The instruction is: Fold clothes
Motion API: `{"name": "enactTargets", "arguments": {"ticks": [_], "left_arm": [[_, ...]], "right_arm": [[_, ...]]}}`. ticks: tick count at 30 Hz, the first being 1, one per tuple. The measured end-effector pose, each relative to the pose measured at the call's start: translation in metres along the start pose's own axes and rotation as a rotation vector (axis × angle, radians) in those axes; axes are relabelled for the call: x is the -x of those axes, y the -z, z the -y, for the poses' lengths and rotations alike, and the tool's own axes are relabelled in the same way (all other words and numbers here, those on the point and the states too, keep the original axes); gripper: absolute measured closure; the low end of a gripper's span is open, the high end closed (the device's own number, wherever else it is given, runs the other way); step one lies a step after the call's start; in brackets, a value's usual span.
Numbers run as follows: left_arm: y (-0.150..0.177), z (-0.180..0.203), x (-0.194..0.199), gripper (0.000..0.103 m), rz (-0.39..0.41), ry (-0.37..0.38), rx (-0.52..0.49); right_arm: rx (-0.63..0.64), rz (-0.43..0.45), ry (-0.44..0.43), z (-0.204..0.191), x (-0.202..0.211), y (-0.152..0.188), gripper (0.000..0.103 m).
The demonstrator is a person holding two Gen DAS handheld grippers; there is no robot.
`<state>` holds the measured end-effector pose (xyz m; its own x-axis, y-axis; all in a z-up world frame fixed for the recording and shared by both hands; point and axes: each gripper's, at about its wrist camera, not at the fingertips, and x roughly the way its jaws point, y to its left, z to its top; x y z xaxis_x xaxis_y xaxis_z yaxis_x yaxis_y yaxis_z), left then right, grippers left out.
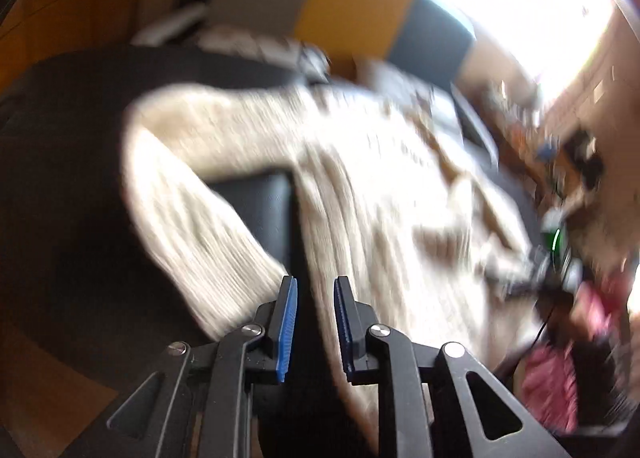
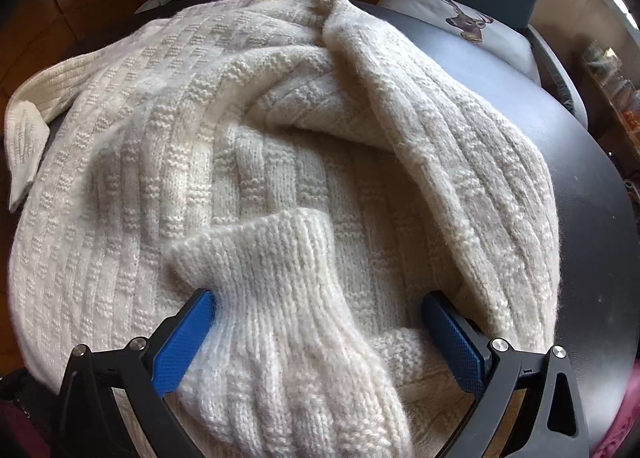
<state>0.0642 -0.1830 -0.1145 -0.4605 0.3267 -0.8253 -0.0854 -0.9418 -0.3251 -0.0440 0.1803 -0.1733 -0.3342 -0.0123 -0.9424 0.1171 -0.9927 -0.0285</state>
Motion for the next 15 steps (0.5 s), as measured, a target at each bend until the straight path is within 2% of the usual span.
{"name": "enactTargets", "arguments": {"ticks": [2,5,8,10,11,13,14,15], "left_arm": [[0.019,0.014,-0.019,0.083,-0.057,-0.009,-0.012],[0.040,0.014,-0.031,0.074,-0.091,0.088,0.076],[0.032,0.013,-0.047,0.072,-0.075,0.093,0.104],[0.021,0.023,-0.055,0.072,-0.055,0.128,0.108],[0.019,0.030,-0.056,0.072,-0.040,0.120,0.086],[0.012,0.046,-0.060,0.073,-0.033,0.045,0.002],[0.009,0.053,-0.063,0.074,-0.032,0.012,-0.038],[0.007,0.059,-0.070,0.074,-0.053,0.013,-0.054]], "right_arm": [[-0.035,-0.007,0.026,0.011,0.001,0.001,0.000],[-0.082,-0.021,0.058,0.019,0.009,0.003,0.000],[-0.038,0.026,0.090,0.007,0.026,-0.001,0.000],[-0.003,0.075,0.095,-0.002,0.040,-0.005,0.000],[0.014,0.107,0.082,-0.006,0.048,-0.009,0.000],[0.052,0.159,0.051,-0.015,0.061,-0.017,0.000],[0.072,0.163,0.032,-0.018,0.062,-0.018,0.000],[0.089,0.144,0.007,-0.019,0.057,-0.018,0.000]]}}
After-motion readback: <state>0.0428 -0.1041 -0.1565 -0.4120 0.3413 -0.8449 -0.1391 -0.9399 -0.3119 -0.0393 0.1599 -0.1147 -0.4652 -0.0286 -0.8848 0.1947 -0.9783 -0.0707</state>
